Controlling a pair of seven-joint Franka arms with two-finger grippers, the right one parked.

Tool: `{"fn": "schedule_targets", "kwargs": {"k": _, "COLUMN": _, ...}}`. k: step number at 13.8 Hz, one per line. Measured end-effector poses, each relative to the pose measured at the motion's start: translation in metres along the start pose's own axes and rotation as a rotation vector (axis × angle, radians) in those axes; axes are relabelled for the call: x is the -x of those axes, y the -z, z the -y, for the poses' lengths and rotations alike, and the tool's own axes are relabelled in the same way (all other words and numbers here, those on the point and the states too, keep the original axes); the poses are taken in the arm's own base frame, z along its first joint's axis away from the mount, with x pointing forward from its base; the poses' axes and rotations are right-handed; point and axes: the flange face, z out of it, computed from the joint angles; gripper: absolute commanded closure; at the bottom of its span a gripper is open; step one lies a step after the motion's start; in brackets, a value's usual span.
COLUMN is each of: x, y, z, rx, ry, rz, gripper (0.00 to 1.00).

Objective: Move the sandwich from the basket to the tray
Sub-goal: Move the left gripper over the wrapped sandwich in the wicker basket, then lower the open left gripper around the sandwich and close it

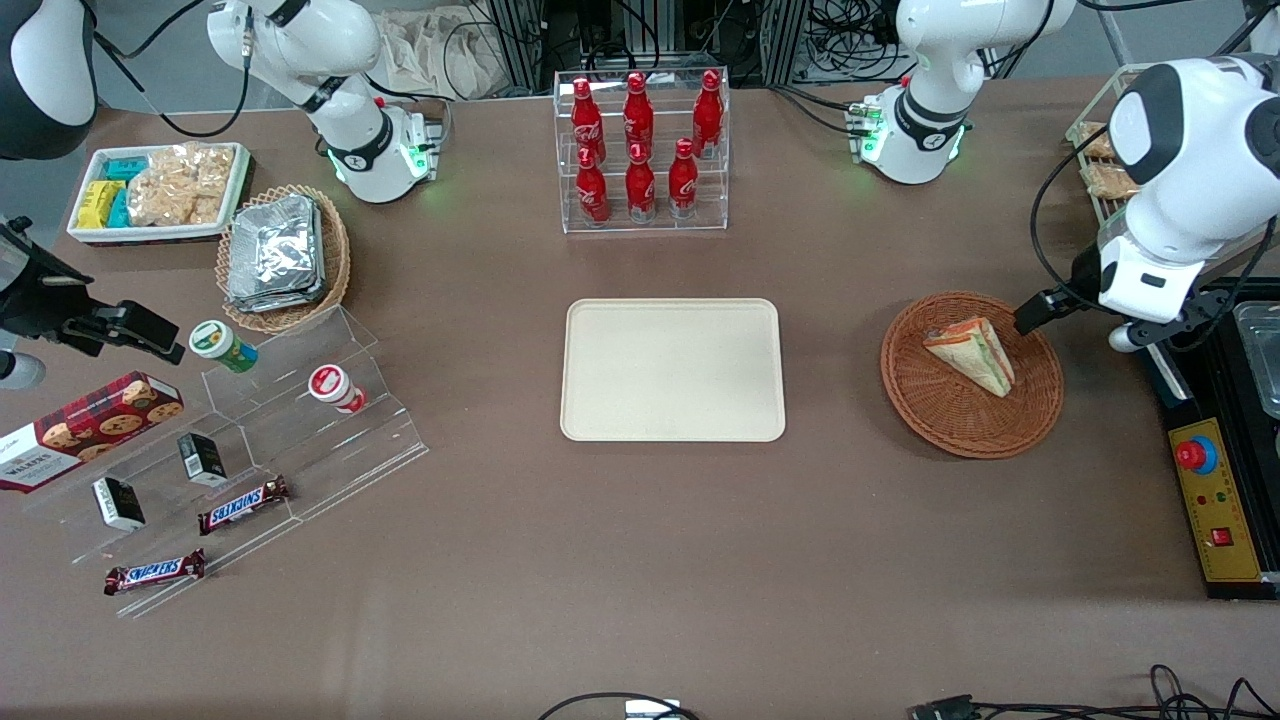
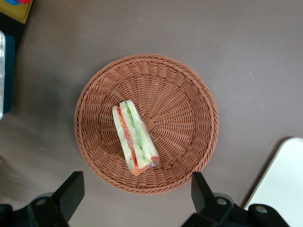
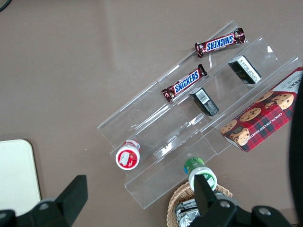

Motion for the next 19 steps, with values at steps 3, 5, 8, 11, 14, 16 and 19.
{"fn": "schedule_targets", "kwargs": {"k": 3, "x": 0.009, "y": -0.031, "z": 0.004, "rx": 0.007, "ry": 0.078, "rz": -0.015, "gripper": 0.00}}
{"fn": "schedule_targets", "kwargs": {"k": 5, "x": 0.018, "y": -0.054, "z": 0.007, "rx": 0.010, "ry": 0.134, "rz": -0.020, "gripper": 0.00}}
{"fn": "schedule_targets", "kwargs": {"k": 8, "x": 0.032, "y": -0.084, "z": 0.011, "rx": 0.015, "ry": 0.183, "rz": -0.030, "gripper": 0.00}}
{"fn": "schedule_targets", "kwargs": {"k": 11, "x": 0.040, "y": -0.102, "z": 0.015, "rx": 0.020, "ry": 0.209, "rz": -0.037, "gripper": 0.00}}
{"fn": "schedule_targets", "kwargs": {"k": 14, "x": 0.046, "y": -0.120, "z": 0.017, "rx": 0.026, "ry": 0.217, "rz": -0.045, "gripper": 0.00}}
{"fn": "schedule_targets", "kwargs": {"k": 16, "x": 0.048, "y": -0.135, "z": 0.018, "rx": 0.033, "ry": 0.222, "rz": -0.052, "gripper": 0.00}}
{"fn": "schedule_targets", "kwargs": {"k": 19, "x": 0.049, "y": -0.160, "z": 0.018, "rx": 0.041, "ry": 0.250, "rz": -0.055, "gripper": 0.00}}
